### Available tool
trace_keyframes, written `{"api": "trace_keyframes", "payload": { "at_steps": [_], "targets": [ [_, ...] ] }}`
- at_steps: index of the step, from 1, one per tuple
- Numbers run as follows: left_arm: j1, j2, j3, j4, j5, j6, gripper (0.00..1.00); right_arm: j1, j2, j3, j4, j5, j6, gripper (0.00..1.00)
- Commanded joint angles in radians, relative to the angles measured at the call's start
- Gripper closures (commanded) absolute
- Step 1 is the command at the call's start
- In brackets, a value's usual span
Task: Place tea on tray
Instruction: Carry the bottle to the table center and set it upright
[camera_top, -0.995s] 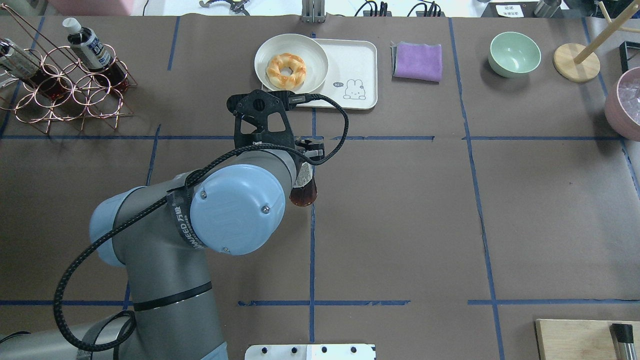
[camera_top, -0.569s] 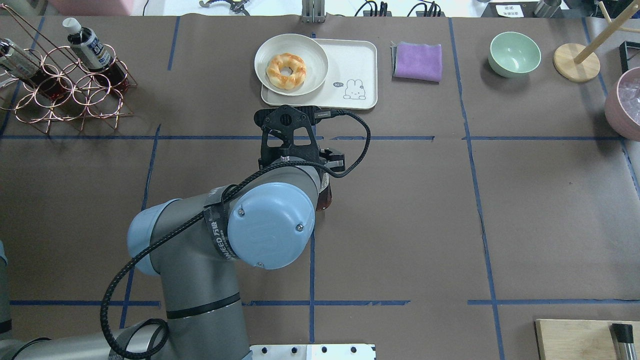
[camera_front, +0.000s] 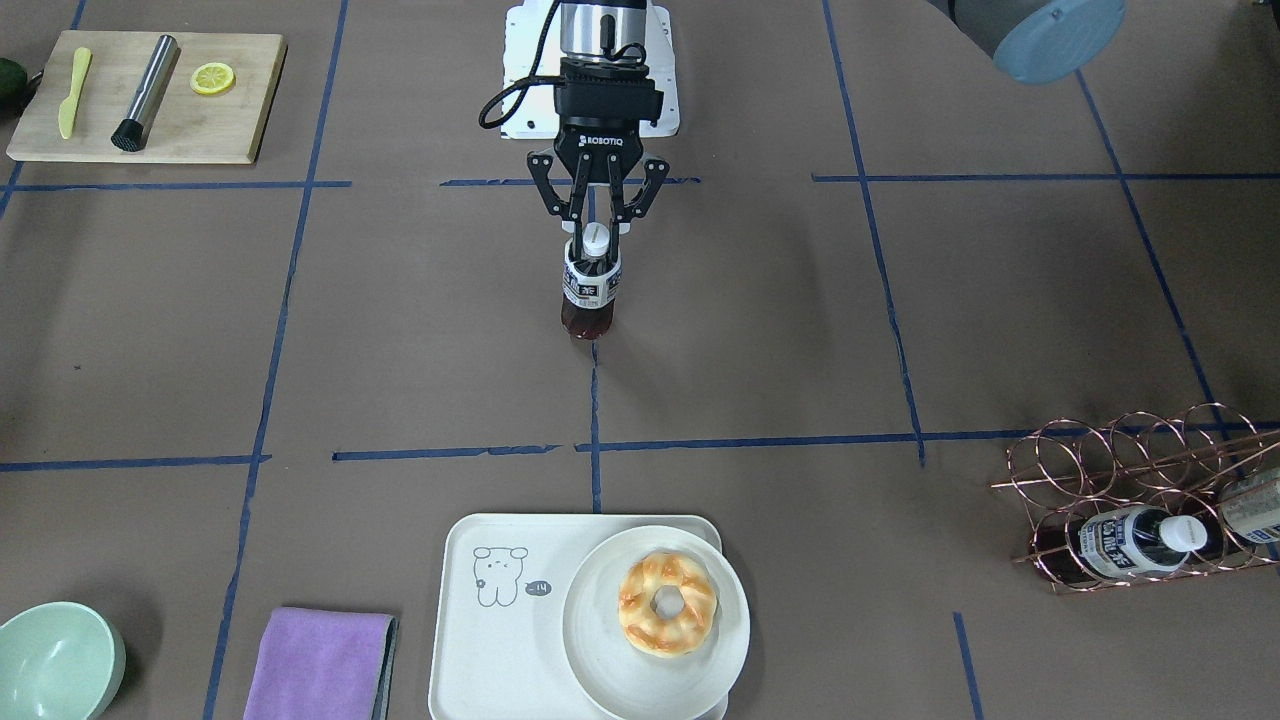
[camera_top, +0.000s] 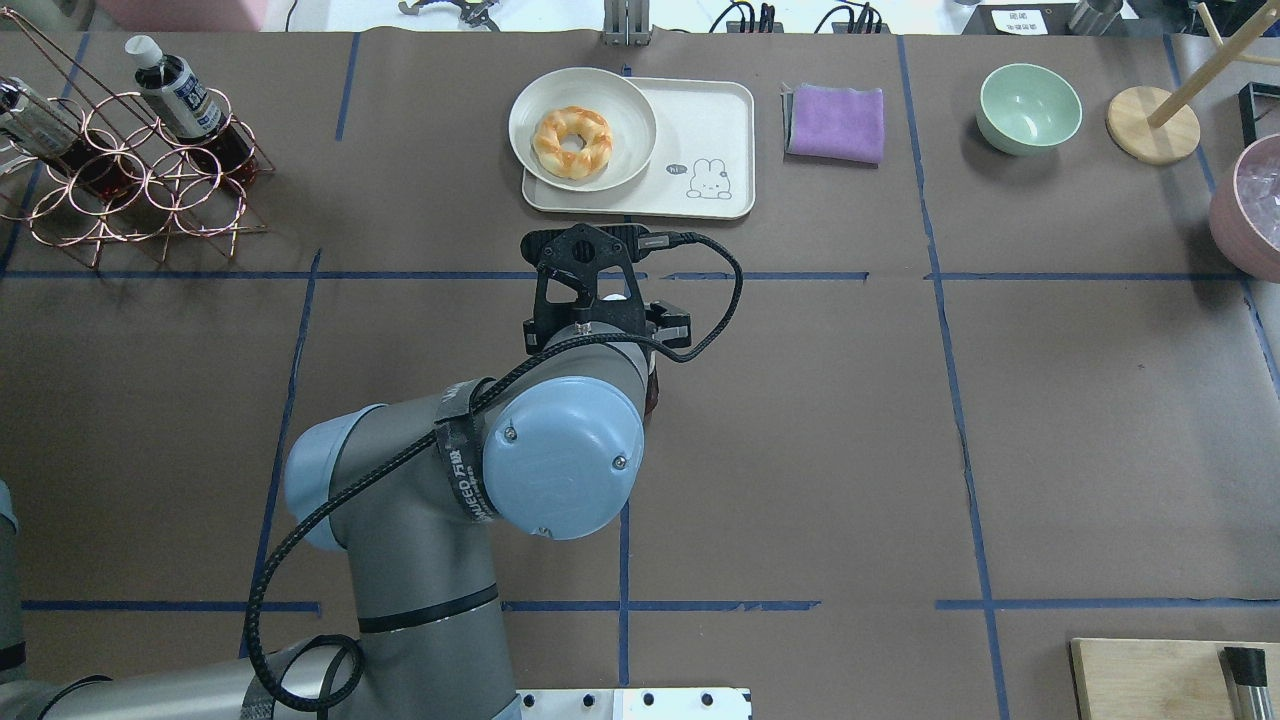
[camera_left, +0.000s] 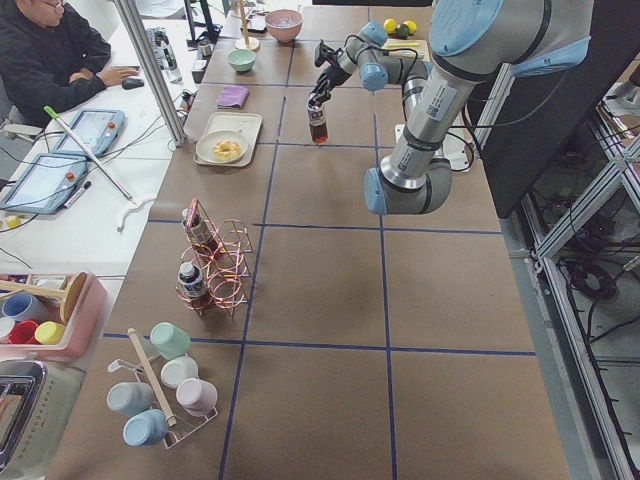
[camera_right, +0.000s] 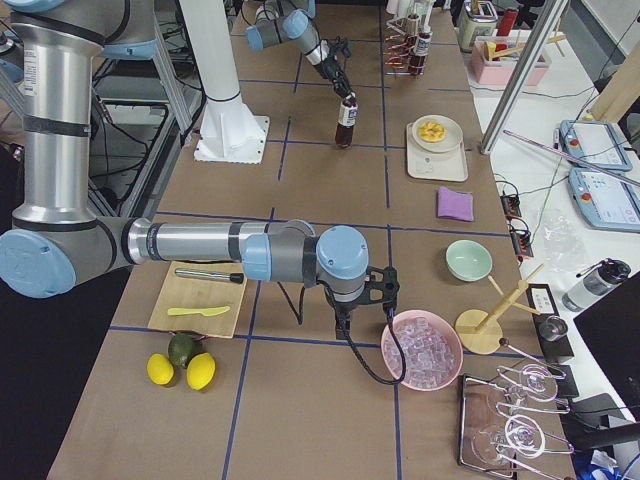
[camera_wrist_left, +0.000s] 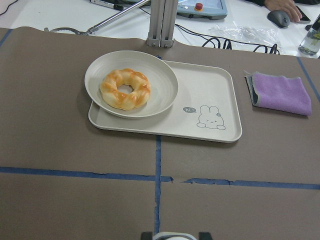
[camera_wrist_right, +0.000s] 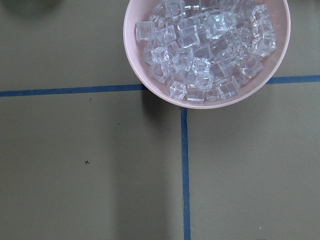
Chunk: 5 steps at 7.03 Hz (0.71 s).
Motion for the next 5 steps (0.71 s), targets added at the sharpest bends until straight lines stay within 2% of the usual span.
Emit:
{"api": "trace_keyframes", "payload": {
  "at_steps": [1,2,3,4,5],
  "targets": [
    [-0.001,0.002,0.006,0.001,0.012,0.006,1.00,0.001,0.000,0.000,0.000,0.000,0.000,0.00],
    [-0.001,0.003,0.005,0.000,0.010,0.003,0.82,0.001,0.000,-0.002,0.000,0.000,-0.001,0.00],
    [-0.001,0.008,0.005,-0.020,0.012,-0.003,0.37,-0.001,0.000,-0.002,0.000,0.000,-0.001,0.00],
    [-0.001,0.020,0.006,-0.048,0.012,-0.003,0.10,0.001,0.000,-0.002,0.000,0.000,-0.001,0.00],
    [-0.001,0.025,0.006,-0.048,0.012,-0.003,0.00,0.001,0.000,0.000,0.000,0.000,0.000,0.00]
  ]
}}
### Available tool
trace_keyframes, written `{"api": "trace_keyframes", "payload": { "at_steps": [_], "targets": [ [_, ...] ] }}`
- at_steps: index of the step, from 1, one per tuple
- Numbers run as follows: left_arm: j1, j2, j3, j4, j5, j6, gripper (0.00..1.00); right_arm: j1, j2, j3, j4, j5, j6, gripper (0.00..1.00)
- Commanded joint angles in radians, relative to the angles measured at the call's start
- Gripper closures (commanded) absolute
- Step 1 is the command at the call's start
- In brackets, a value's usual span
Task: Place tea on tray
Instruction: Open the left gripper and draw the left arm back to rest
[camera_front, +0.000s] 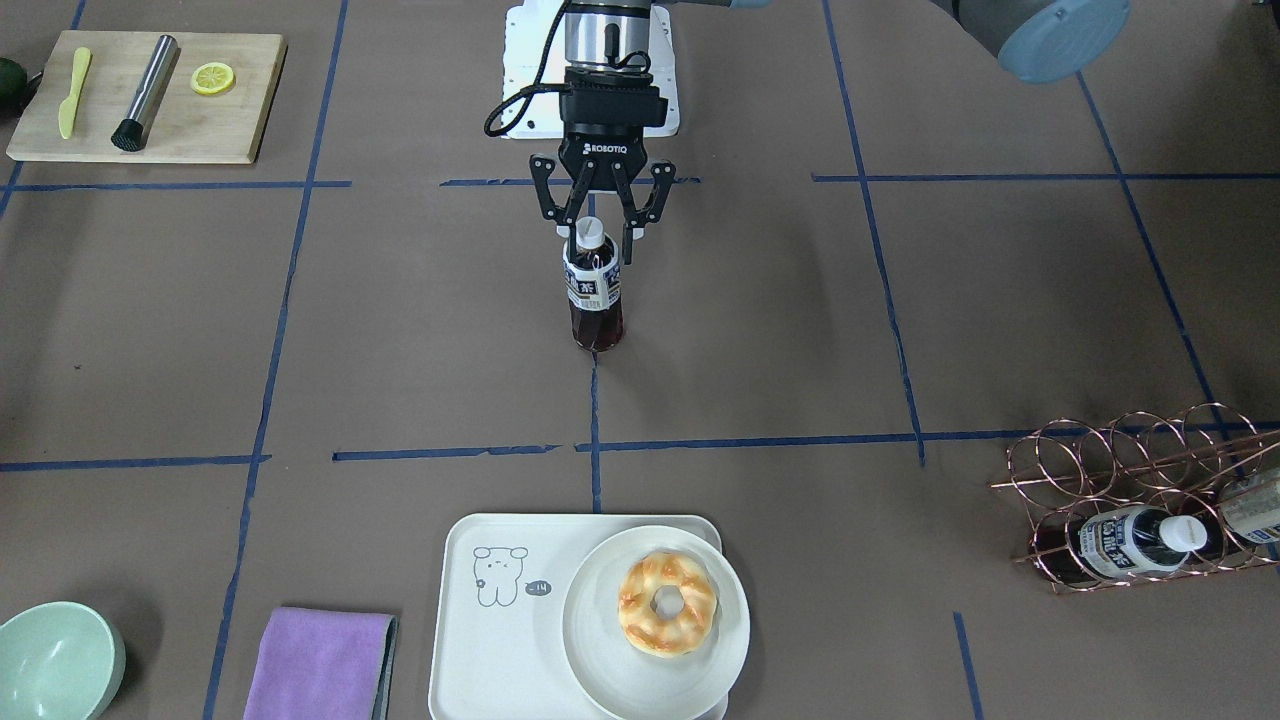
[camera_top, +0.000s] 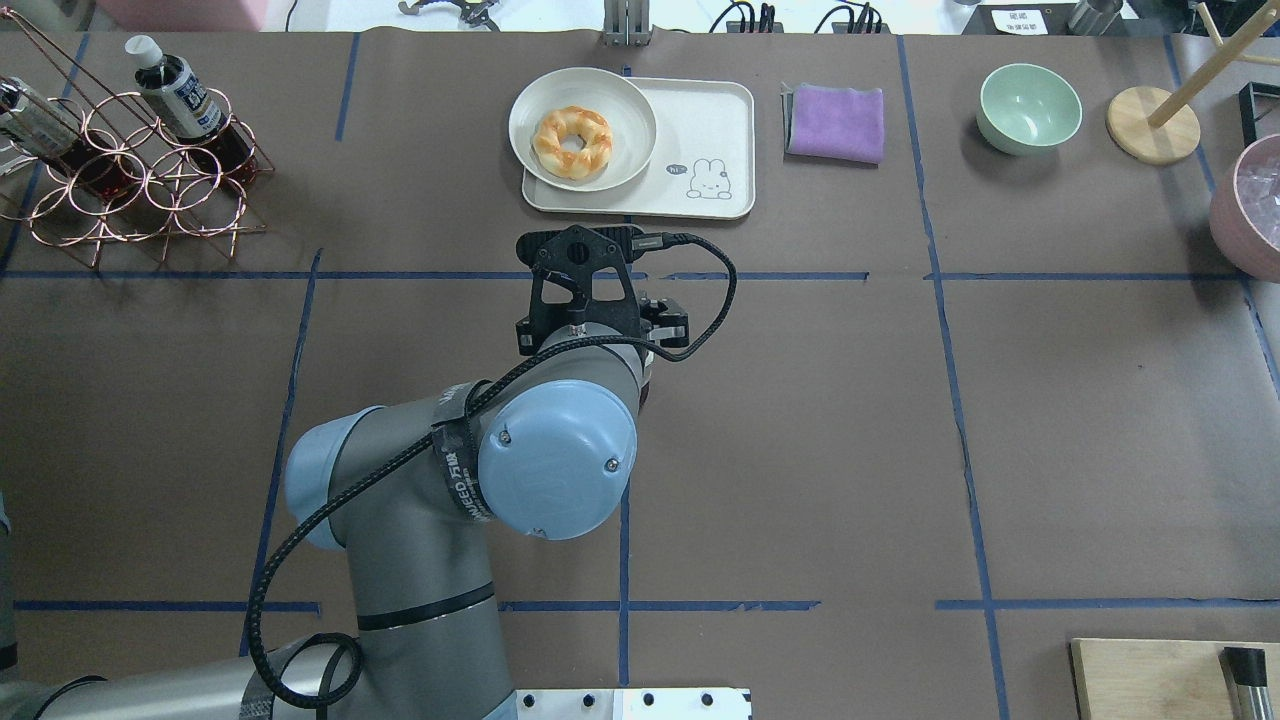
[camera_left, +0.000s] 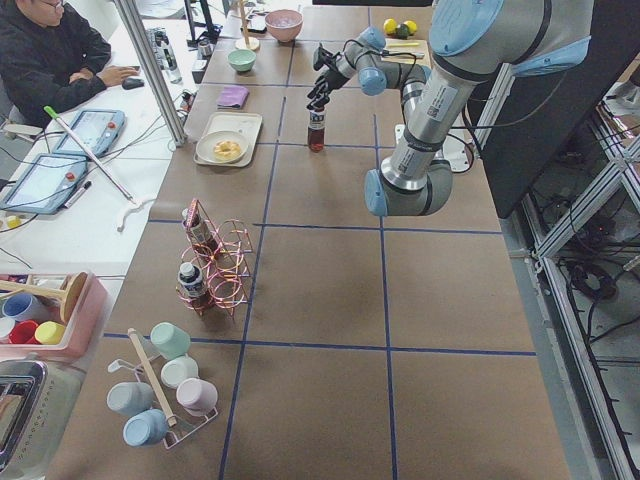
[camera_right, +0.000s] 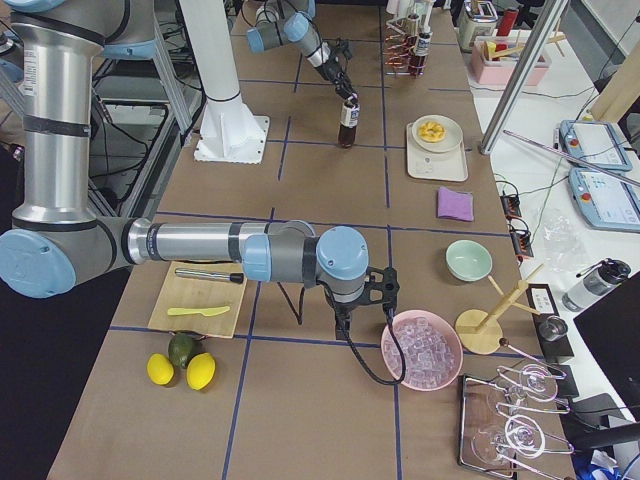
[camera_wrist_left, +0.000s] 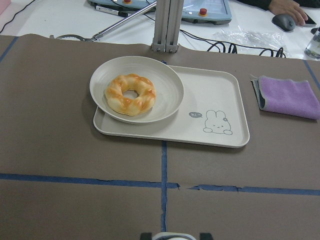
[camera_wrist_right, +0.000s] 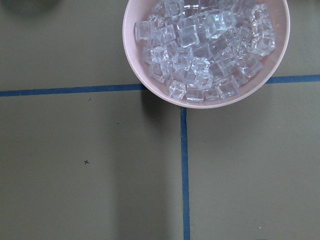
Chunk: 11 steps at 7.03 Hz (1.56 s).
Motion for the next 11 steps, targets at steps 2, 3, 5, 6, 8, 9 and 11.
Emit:
{"api": "trace_keyframes", "payload": {
  "at_steps": [2,3,5,6,8,9,11],
  "targets": [
    [-0.003,0.005,-0.027,-0.009,-0.001,0.007,0.00,-0.001,0.000,0.003,0.000,0.005,0.003,0.00],
    [-0.009,0.006,-0.073,-0.003,-0.009,0.028,0.00,0.000,0.002,0.006,0.000,0.021,0.003,0.00],
    [-0.084,0.008,-0.136,0.008,-0.065,0.097,0.00,0.000,0.014,0.014,0.000,0.023,0.003,0.00],
    [-0.168,0.014,-0.138,0.009,-0.233,0.111,0.00,0.000,0.011,0.015,0.002,0.023,0.003,0.00],
    [-0.289,0.183,-0.266,0.014,-0.448,0.215,0.00,-0.001,0.015,0.047,0.002,0.025,0.032,0.00],
    [-0.335,0.248,-0.303,0.035,-0.525,0.261,0.00,-0.004,0.018,0.082,0.002,0.026,0.039,0.00],
    [-0.428,0.398,-0.366,0.101,-0.641,0.389,0.00,-0.054,0.090,0.134,-0.006,0.023,0.120,0.00]
  ]
}}
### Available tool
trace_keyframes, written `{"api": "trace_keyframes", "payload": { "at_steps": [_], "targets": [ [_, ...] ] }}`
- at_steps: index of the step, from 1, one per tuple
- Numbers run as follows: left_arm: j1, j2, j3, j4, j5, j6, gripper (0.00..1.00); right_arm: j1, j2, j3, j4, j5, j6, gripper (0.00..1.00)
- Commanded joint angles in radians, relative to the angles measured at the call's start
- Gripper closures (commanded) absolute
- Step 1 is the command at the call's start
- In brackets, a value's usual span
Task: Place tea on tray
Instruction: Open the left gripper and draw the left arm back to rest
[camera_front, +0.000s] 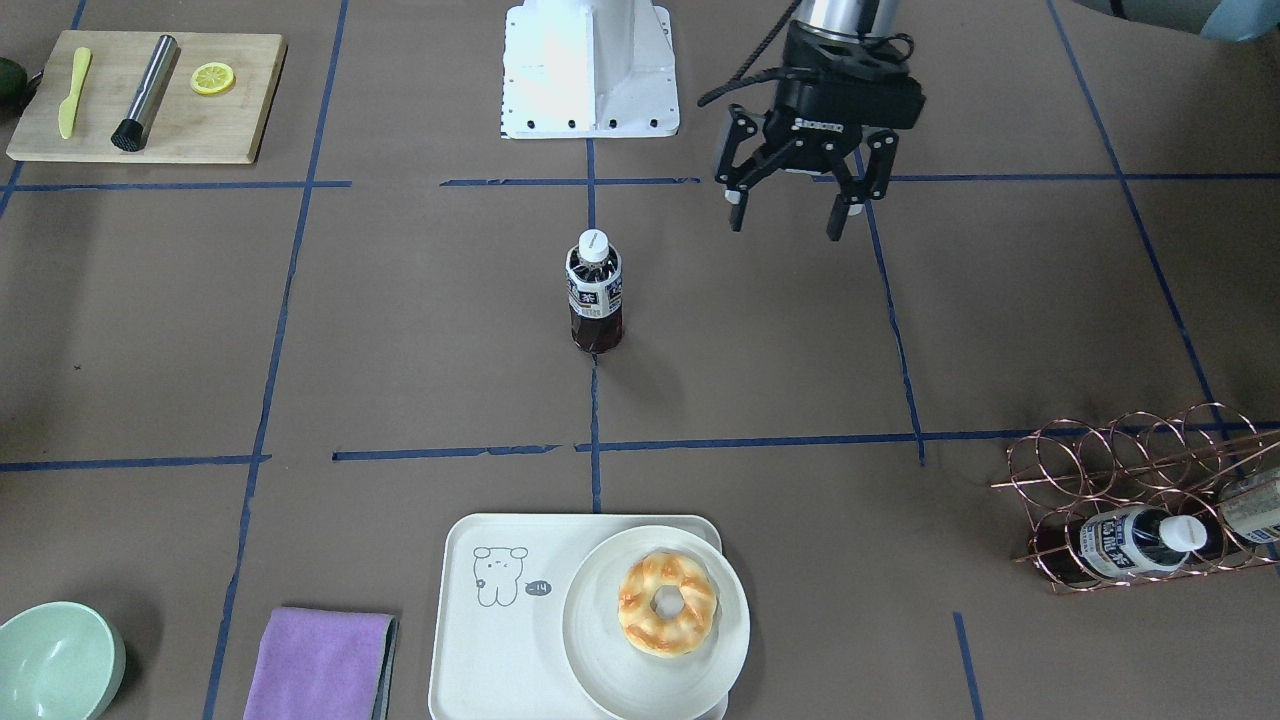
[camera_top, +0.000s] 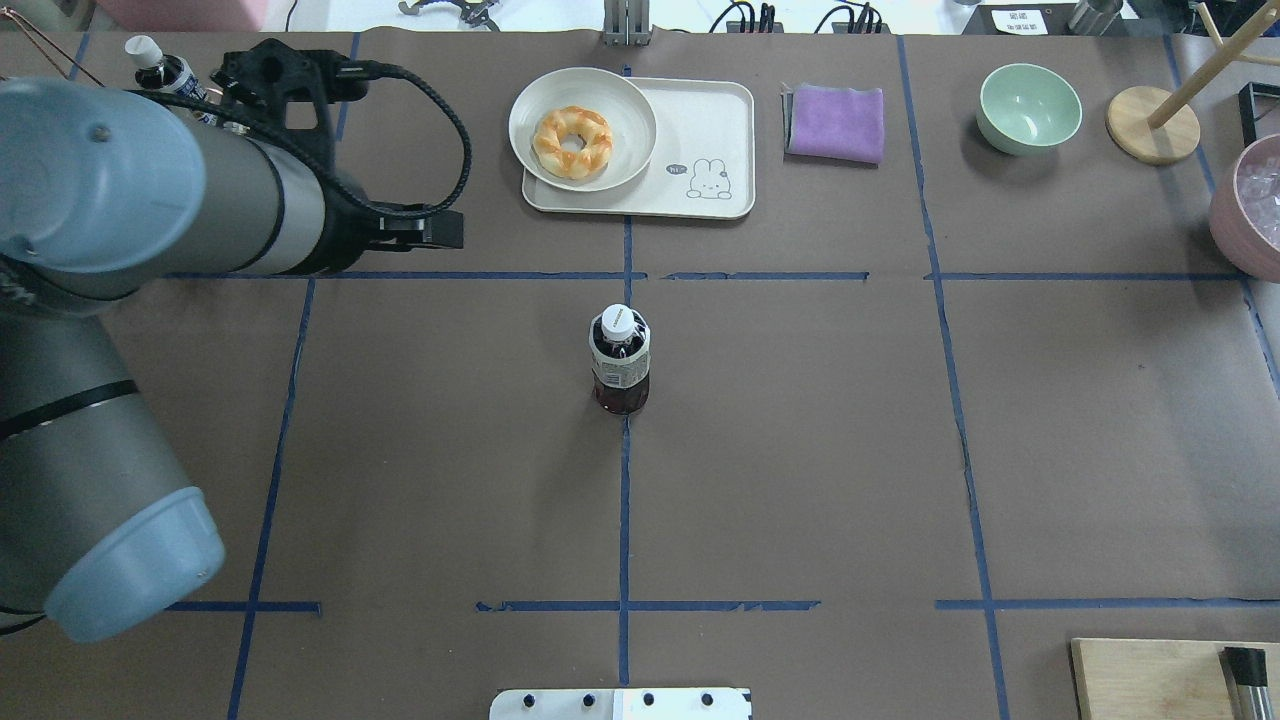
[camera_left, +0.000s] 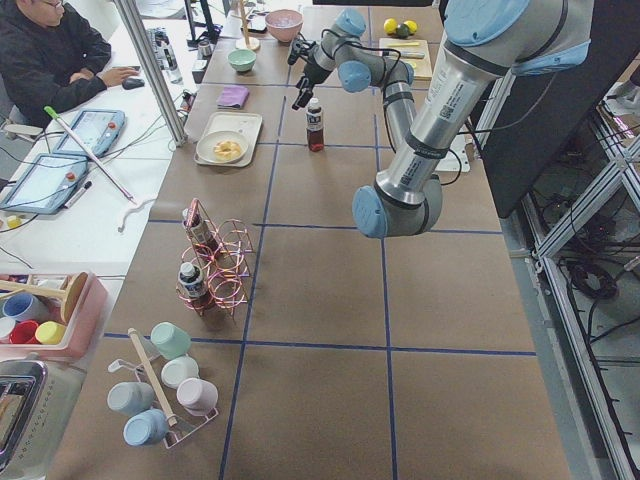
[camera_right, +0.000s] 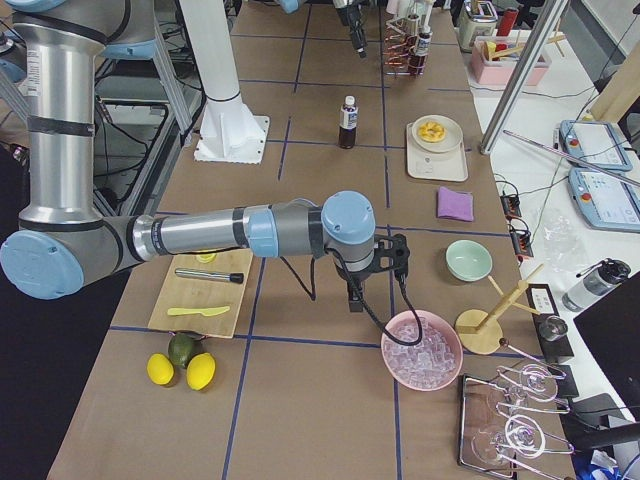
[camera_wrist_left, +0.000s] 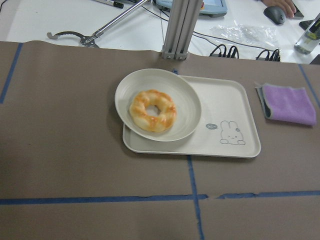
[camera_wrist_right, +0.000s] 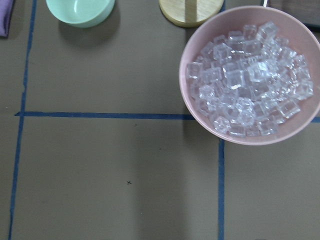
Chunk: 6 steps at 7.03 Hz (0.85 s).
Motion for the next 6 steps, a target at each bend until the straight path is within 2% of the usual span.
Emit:
{"api": "trace_keyframes", "payload": {
  "at_steps": [1,3,4,6],
  "targets": [
    [-0.098,0.171,-0.056,0.026,-0.074,0.190,0.00,-0.107,0.087,0.065,-0.005,-0.016,0.160,0.00],
    [-0.222,0.302,-0.049,0.027,-0.183,0.436,0.00,-0.230,0.188,0.125,-0.008,-0.048,0.358,0.00],
    [-0.297,0.351,-0.042,0.027,-0.255,0.529,0.00,-0.294,0.220,0.171,-0.009,-0.089,0.444,0.00],
    [-0.423,0.450,-0.038,0.026,-0.373,0.646,0.00,-0.489,0.333,0.235,-0.009,-0.205,0.749,0.00]
  ]
}}
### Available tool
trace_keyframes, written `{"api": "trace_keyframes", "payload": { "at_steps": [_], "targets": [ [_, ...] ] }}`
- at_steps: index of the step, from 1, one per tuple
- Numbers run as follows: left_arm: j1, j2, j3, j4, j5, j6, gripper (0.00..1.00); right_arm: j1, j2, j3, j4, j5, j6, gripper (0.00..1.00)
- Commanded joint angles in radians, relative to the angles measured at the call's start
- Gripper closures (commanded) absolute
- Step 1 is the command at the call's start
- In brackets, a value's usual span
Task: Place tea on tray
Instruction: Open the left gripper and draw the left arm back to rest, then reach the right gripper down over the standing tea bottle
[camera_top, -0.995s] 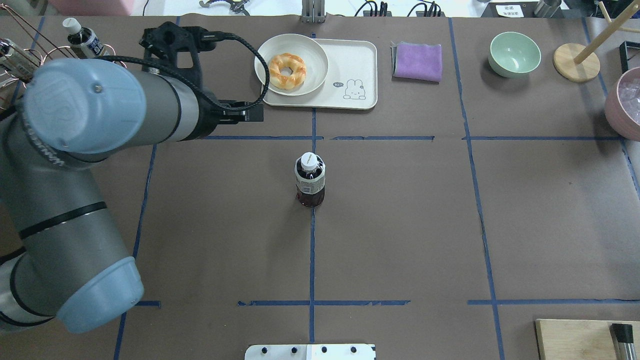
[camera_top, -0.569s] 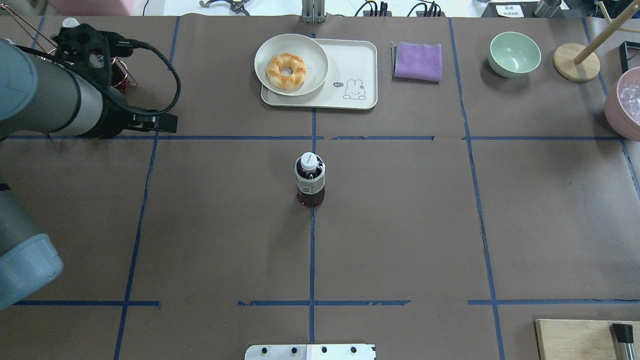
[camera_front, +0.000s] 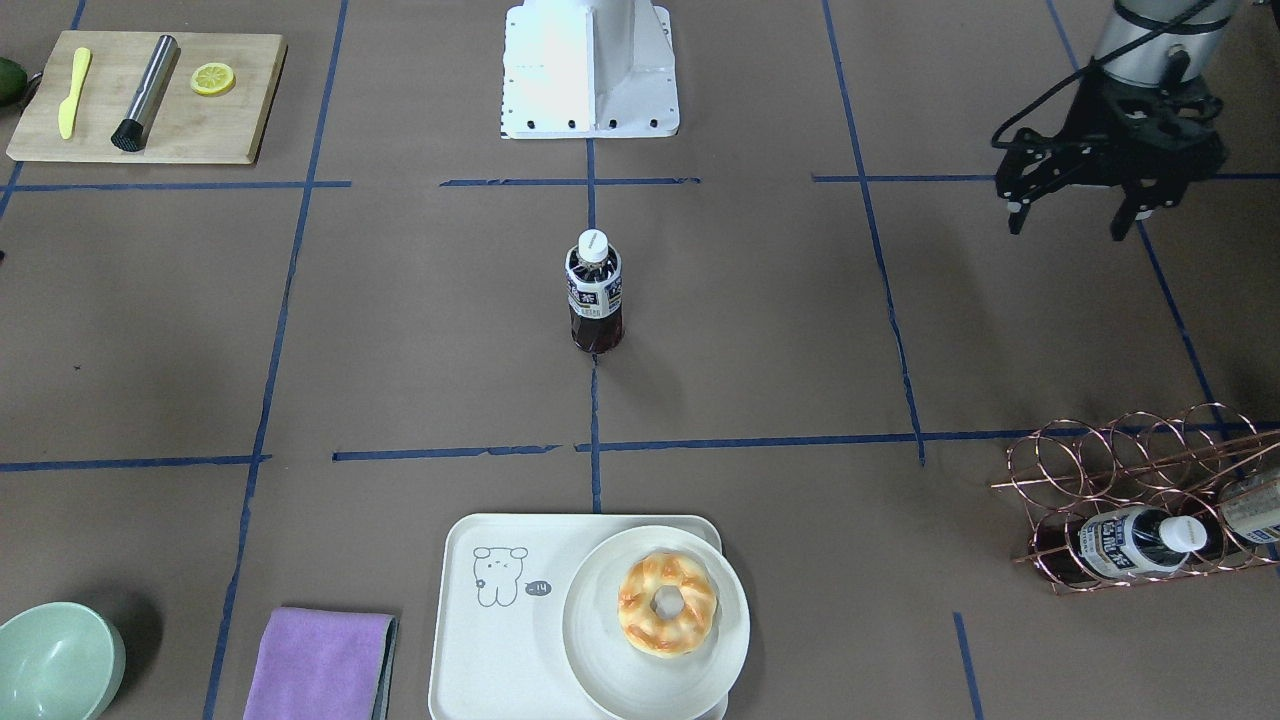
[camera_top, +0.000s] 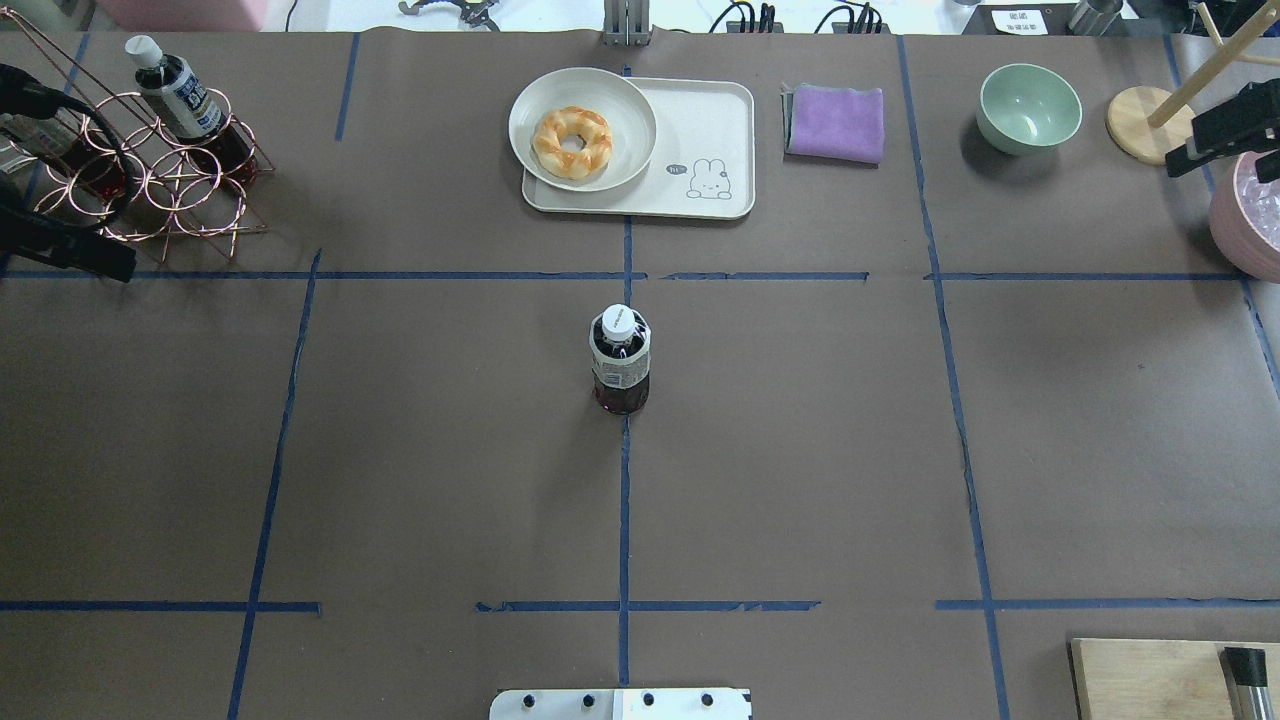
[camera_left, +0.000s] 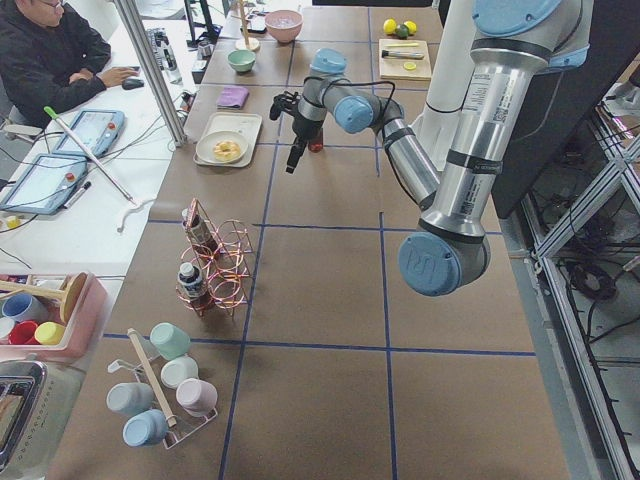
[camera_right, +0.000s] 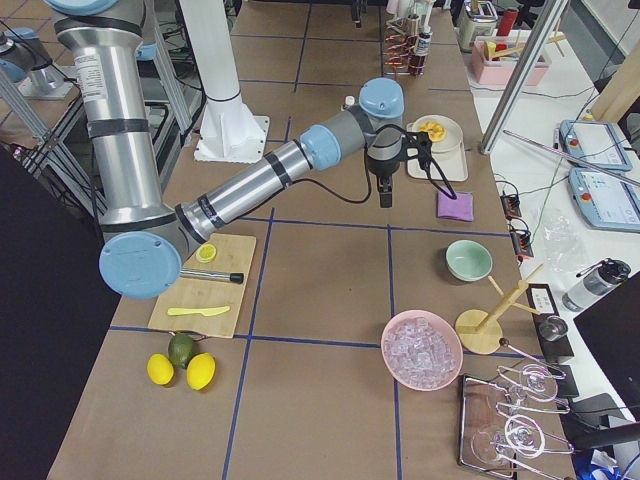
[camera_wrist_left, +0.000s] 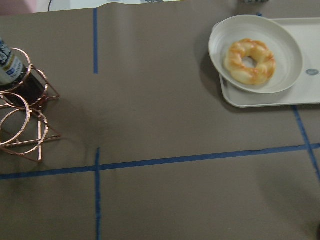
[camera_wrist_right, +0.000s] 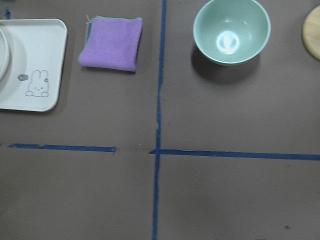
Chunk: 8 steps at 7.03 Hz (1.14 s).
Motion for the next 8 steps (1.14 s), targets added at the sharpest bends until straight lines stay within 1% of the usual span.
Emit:
{"api": "trace_keyframes", "payload": {
  "at_steps": [1,2,3,4,5,6,7,8],
  "targets": [
    [-0.133,0.104,0.020,0.001,-0.099,0.154,0.00,-0.219,0.130,0.072,-0.035,-0.127,0.291,0.00],
    [-0.185,0.148,0.071,-0.017,-0.166,0.254,0.00,-0.288,0.264,0.076,-0.178,-0.146,0.348,0.00],
    [-0.253,0.155,0.115,-0.017,-0.176,0.361,0.00,-0.345,0.396,0.076,-0.345,-0.210,0.358,0.00],
    [-0.303,0.170,0.160,-0.019,-0.176,0.453,0.00,-0.469,0.473,0.079,-0.403,-0.349,0.469,0.00],
    [-0.353,0.173,0.204,-0.019,-0.177,0.535,0.00,-0.598,0.552,0.051,-0.404,-0.487,0.575,0.00],
    [-0.385,0.175,0.223,-0.019,-0.183,0.563,0.00,-0.640,0.645,-0.026,-0.404,-0.519,0.638,0.00],
    [-0.388,0.206,0.229,-0.020,-0.231,0.587,0.00,-0.677,0.698,-0.089,-0.405,-0.551,0.663,0.00],
    [-0.405,0.223,0.235,-0.020,-0.245,0.620,0.00,-0.729,0.719,-0.127,-0.401,-0.613,0.672,0.00]
  ]
}}
